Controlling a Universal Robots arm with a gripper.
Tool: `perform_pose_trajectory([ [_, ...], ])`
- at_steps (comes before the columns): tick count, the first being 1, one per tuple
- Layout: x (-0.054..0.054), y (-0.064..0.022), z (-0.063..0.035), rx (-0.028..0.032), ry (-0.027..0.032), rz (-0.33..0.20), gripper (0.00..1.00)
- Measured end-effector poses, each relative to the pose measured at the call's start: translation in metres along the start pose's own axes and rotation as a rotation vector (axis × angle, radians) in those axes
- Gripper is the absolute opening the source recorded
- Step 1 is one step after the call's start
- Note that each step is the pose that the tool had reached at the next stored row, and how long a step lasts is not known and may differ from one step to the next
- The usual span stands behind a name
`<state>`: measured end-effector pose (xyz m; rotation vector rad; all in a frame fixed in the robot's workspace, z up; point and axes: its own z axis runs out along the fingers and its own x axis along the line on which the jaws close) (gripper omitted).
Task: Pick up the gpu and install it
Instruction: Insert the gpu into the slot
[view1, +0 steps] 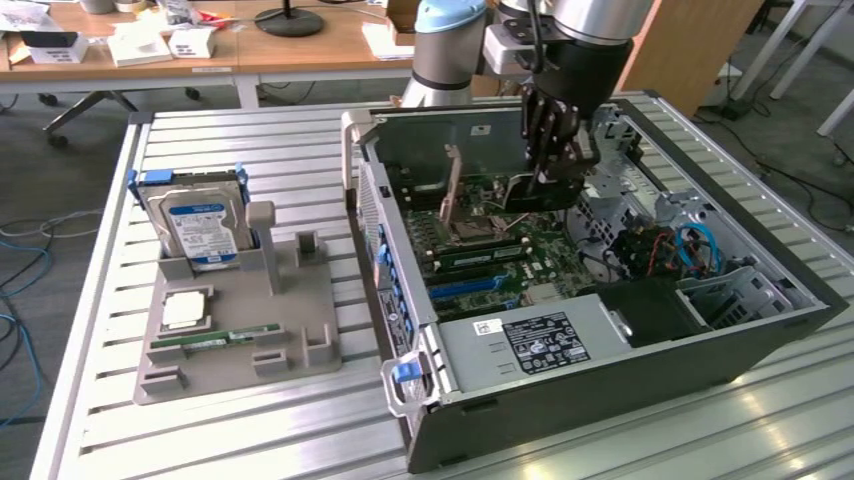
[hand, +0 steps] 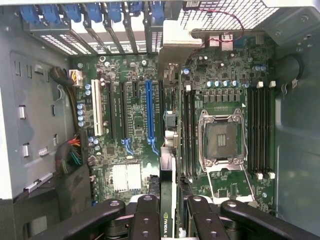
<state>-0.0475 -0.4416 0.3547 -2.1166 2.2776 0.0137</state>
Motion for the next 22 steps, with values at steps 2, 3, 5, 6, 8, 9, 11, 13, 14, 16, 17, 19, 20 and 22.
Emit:
perform_pose_trajectory([
  [2, 0.000, 0.0009, 0.0000, 0.0000, 0.0000, 0.000, 0.26],
  [3, 0.000, 0.0015, 0.0000, 0.0000, 0.0000, 0.000, 0.26],
  [5, 0.000, 0.0026, 0.0000, 0.0002, 0.0000, 0.000, 0.26],
  [6, 0.000, 0.0031, -0.0001, 0.0003, 0.0000, 0.000, 0.26],
  [8, 0.000, 0.0040, -0.0001, 0.0004, 0.0000, 0.000, 0.26],
  [9, 0.000, 0.0043, -0.0001, 0.0005, 0.0000, 0.000, 0.26],
  [11, 0.000, 0.0044, 0.0004, 0.0007, -0.0002, 0.000, 0.26],
  [13, 0.000, 0.0045, 0.0019, 0.0008, -0.0001, 0.000, 0.26],
  [14, 0.000, 0.0046, 0.0028, 0.0008, 0.0000, 0.000, 0.26],
  [16, 0.000, 0.0046, 0.0047, 0.0008, 0.0000, 0.000, 0.26],
  [17, 0.001, 0.0046, 0.0056, 0.0008, 0.0000, 0.000, 0.26],
  [19, 0.001, 0.0046, 0.0073, 0.0008, 0.0000, 0.000, 0.26],
  [20, 0.001, 0.0046, 0.0083, 0.0008, 0.0000, 0.000, 0.26],
  [22, 0.001, 0.0047, 0.0102, 0.0008, 0.0000, 0.000, 0.26],
])
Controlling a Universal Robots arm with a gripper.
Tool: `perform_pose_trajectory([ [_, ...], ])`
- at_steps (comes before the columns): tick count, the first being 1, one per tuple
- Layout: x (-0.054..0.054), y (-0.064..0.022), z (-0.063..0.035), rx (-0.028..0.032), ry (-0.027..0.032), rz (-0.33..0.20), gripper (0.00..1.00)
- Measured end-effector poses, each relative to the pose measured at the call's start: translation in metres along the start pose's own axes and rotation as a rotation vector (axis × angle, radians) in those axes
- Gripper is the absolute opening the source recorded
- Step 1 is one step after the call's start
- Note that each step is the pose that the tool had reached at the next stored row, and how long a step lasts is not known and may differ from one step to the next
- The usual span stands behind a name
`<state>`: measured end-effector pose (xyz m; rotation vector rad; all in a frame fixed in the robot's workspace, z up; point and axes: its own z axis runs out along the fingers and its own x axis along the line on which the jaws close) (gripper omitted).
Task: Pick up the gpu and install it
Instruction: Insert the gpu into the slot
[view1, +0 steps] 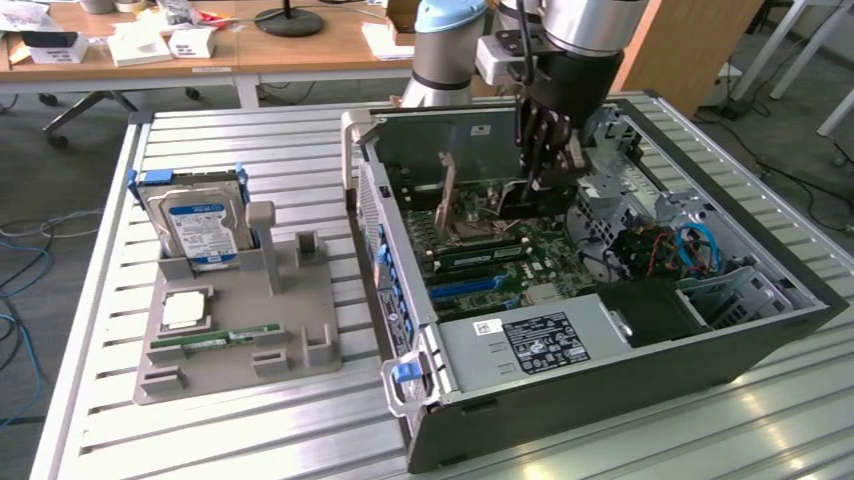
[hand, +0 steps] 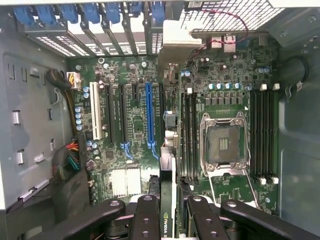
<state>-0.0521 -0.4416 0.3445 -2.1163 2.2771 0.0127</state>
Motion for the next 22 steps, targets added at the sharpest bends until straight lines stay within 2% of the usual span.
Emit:
perform_pose_trajectory([
  [22, 0.001, 0.0007, 0.0169, 0.0000, 0.0000, 0.000, 0.26],
])
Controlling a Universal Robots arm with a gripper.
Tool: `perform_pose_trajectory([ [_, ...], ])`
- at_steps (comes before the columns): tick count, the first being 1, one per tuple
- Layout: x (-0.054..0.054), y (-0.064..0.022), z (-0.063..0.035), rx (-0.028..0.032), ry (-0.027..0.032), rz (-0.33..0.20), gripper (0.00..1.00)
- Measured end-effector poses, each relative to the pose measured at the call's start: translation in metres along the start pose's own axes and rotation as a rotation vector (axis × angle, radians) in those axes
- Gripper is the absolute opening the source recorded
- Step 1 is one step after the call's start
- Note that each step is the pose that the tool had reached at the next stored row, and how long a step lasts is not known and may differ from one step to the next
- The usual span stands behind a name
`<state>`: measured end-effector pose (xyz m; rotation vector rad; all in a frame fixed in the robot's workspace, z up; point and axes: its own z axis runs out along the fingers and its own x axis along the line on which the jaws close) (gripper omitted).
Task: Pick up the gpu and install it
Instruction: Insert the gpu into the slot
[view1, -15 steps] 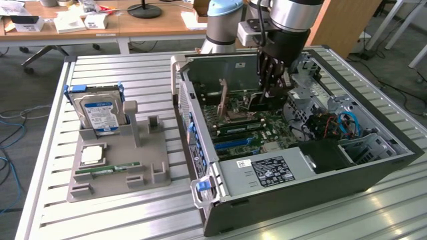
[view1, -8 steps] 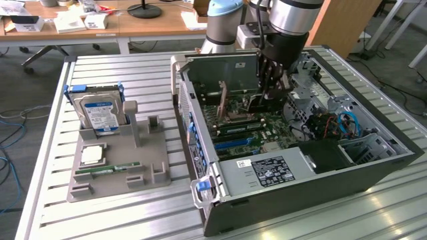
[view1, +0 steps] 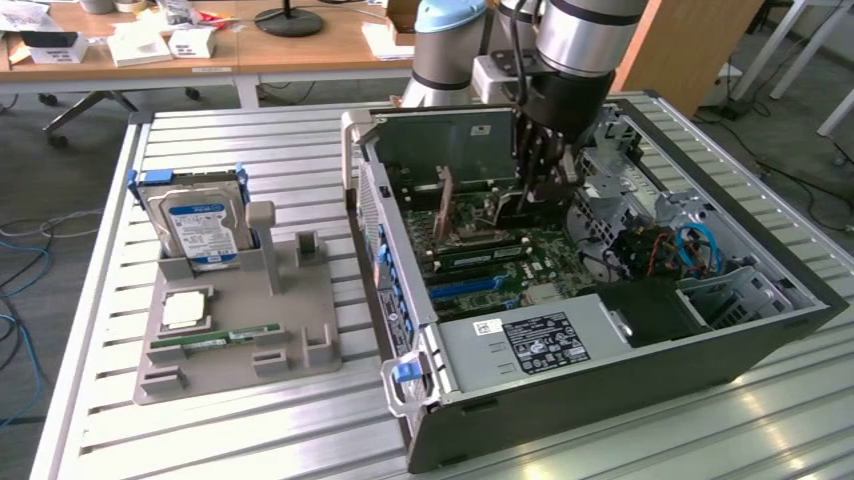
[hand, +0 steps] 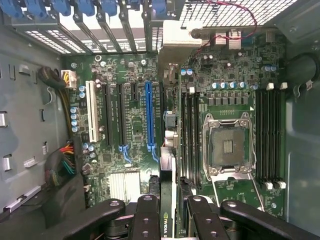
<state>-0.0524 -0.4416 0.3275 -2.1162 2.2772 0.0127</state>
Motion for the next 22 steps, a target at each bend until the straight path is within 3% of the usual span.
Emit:
perform_pose_trajectory([
  [14, 0.000, 0.0002, 0.0098, 0.0000, 0.0000, 0.000, 0.26],
  [22, 0.000, 0.0015, 0.0107, 0.0001, -0.0002, 0.000, 0.26],
])
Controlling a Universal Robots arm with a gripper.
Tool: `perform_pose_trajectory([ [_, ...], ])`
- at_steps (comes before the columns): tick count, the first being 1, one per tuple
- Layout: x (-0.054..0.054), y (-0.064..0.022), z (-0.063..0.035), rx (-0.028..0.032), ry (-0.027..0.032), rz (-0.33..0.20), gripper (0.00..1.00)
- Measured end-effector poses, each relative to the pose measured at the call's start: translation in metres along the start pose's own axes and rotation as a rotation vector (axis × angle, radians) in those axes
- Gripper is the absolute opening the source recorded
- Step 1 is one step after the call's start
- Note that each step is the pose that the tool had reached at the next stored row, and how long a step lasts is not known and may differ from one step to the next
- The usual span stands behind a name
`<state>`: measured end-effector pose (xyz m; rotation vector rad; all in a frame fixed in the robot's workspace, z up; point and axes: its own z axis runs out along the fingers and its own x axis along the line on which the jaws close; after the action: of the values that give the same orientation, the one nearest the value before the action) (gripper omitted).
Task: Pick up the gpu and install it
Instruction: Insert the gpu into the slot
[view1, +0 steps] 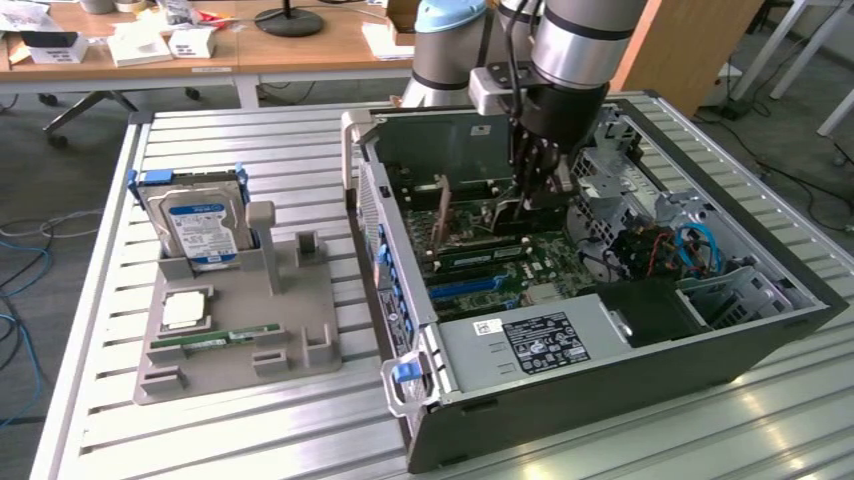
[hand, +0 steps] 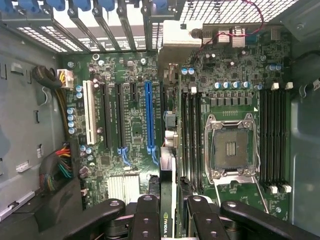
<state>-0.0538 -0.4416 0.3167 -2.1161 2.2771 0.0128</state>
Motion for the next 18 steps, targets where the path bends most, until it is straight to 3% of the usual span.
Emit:
perform_pose_trajectory([
  [18, 0.0063, 0.0022, -0.0002, 0.0000, 0.0004, 0.000, 0.26],
])
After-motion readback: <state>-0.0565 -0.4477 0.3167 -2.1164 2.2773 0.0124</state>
